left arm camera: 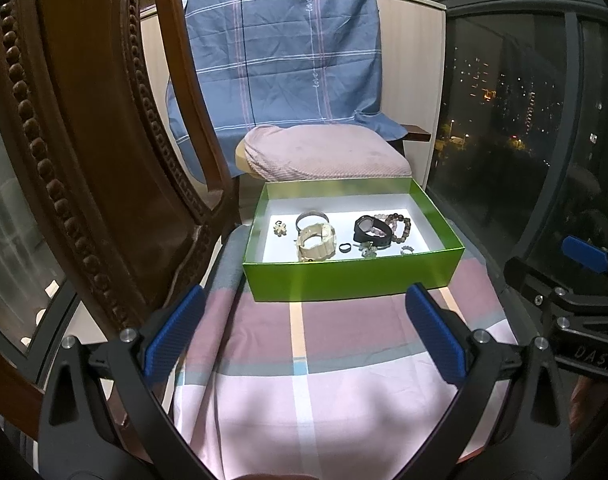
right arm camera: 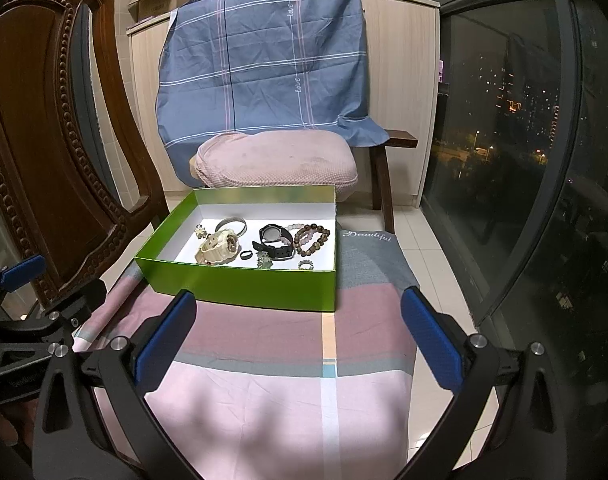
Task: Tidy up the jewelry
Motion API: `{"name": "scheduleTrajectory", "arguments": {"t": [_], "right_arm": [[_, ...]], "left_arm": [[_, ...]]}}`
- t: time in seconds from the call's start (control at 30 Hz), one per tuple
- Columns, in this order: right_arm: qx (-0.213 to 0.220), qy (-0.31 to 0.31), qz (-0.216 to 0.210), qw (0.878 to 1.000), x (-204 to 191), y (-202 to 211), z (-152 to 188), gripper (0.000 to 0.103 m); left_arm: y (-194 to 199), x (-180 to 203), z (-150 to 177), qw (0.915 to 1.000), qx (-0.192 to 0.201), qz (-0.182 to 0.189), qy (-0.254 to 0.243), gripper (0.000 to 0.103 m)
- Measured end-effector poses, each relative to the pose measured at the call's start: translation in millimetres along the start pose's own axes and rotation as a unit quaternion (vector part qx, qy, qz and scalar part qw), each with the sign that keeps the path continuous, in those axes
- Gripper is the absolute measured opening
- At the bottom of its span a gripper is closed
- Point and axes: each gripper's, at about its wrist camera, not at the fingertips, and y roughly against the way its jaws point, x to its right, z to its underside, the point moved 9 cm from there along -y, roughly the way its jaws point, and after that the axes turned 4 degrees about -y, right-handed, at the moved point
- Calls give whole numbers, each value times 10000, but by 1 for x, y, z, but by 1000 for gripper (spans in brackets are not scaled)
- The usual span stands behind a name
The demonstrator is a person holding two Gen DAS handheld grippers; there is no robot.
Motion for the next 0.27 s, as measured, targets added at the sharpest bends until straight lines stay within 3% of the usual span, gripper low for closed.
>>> {"name": "scheduleTrajectory", "arguments": {"t": [0.27], "right_arm": [[-4,-2,-6,10000,1,0,0,100]], "left_arm": [[-4,0,2,9999,-86,55,46,99]]}}
